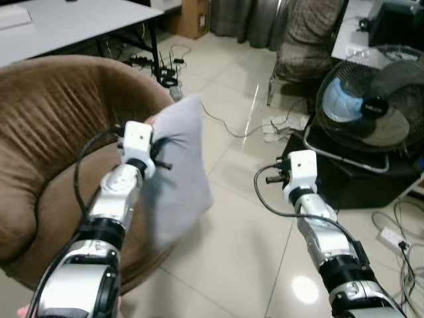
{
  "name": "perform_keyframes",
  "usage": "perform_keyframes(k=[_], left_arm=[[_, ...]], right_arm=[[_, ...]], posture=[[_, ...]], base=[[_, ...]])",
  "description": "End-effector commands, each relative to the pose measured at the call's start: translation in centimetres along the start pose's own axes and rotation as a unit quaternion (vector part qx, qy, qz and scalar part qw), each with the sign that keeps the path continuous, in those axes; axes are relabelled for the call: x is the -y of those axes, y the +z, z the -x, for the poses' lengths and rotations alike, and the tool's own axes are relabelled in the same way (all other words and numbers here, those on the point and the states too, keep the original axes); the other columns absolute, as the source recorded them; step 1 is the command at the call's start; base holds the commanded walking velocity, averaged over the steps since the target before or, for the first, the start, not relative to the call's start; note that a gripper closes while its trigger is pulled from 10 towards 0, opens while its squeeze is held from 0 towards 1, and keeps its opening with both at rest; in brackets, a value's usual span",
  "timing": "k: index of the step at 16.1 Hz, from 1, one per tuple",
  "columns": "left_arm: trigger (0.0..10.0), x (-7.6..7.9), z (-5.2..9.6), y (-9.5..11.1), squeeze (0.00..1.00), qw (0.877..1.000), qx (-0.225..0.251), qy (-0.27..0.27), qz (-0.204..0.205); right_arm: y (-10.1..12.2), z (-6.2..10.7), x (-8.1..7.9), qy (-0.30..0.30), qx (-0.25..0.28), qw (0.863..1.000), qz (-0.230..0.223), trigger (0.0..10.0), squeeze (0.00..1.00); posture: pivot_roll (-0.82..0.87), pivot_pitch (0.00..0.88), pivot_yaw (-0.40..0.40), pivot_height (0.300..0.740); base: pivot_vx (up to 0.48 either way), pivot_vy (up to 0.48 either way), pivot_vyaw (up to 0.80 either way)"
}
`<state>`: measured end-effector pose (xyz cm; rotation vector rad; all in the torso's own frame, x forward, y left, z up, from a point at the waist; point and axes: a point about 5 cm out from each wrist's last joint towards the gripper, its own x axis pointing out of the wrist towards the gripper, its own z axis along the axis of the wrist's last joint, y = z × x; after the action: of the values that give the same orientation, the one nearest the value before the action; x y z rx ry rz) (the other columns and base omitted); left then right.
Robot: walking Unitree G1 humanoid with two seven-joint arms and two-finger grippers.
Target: Move the pillow to the sofa from floor
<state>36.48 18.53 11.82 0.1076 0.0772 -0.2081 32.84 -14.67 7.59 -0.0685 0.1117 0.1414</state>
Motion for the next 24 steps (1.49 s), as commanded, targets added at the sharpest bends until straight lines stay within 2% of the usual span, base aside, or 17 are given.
perform_keyframes(k=[1, 5, 11, 12, 13, 14, 15, 16, 24], left_arm=[[0.0, -1.0, 0.0, 1.4, 0.37, 0.999, 0.029, 0.015, -0.007], [0.0, -0.9, 0.1, 1.1, 0.37, 1.000, 0.025, 0.018, -0.005], [0.0, -0.7, 0.2, 0.9, 0.38, 1.000, 0.023, 0.017, -0.009], [0.0, -0.7, 0.2, 0.8, 0.42, 0.999, 0.023, 0.017, -0.015], [0.0, -0.5, 0.2, 0.8, 0.34, 0.999, 0.019, 0.017, -0.029], [3.3, -0.4, 0.1, 0.7, 0.30, 0.999, 0.013, 0.016, -0.034], [8.7, -0.4, 0.1, 0.6, 0.00, 0.999, 0.011, 0.020, -0.044], [10.0, -0.2, 0.1, 0.6, 0.00, 0.999, 0.011, 0.017, -0.046], [10.0, 0.3, 0.0, 0.2, 0.00, 0.998, -0.003, 0.011, -0.064]], right_arm=[[0.8, -0.3, -0.9, 0.015, 0.012, 1.000, -0.001, 10.0, 0.00], [0.6, -0.2, -0.8, 0.018, 0.007, 1.000, -0.006, 10.0, 0.00], [0.4, -0.1, -0.7, 0.018, -0.003, 1.000, 0.001, 10.0, 0.00], [0.2, 0.0, -0.7, 0.016, -0.006, 1.000, -0.007, 10.0, 0.00], [-0.2, 0.0, -0.6, 0.012, -0.023, 1.000, -0.006, 10.0, 0.00], [-0.4, 0.1, -0.7, 0.017, -0.027, 0.999, -0.004, 10.0, 0.00], [-0.4, 0.1, -0.8, 0.017, -0.027, 0.999, -0.005, 10.0, 0.00], [-0.5, 0.2, -0.9, 0.017, -0.026, 1.000, -0.006, 10.0, 0.00], [-0.6, 0.4, -0.9, 0.020, -0.027, 0.999, -0.004, 10.0, 0.00]], posture=[[-0.06, 0.037, -0.069, 0.740], [-0.06, 0.048, -0.072, 0.740], [-0.06, 0.057, -0.074, 0.740], [-0.07, 0.057, -0.075, 0.740], [-0.07, 0.059, -0.075, 0.740], [-0.07, 0.059, -0.074, 0.740], [-0.07, 0.059, -0.074, 0.740], [-0.07, 0.057, -0.074, 0.740], [-0.07, 0.052, -0.072, 0.740]], base=[[0.360, 0.319, 0.00], [0.358, 0.320, 0.00], [0.298, 0.376, 0.64], [0.386, 0.285, 0.61], [0.000, 0.000, 0.00], [0.000, 0.000, 0.00], [0.000, 0.000, 0.00], [0.000, 0.000, 0.00], [0.000, 0.000, 0.00]])
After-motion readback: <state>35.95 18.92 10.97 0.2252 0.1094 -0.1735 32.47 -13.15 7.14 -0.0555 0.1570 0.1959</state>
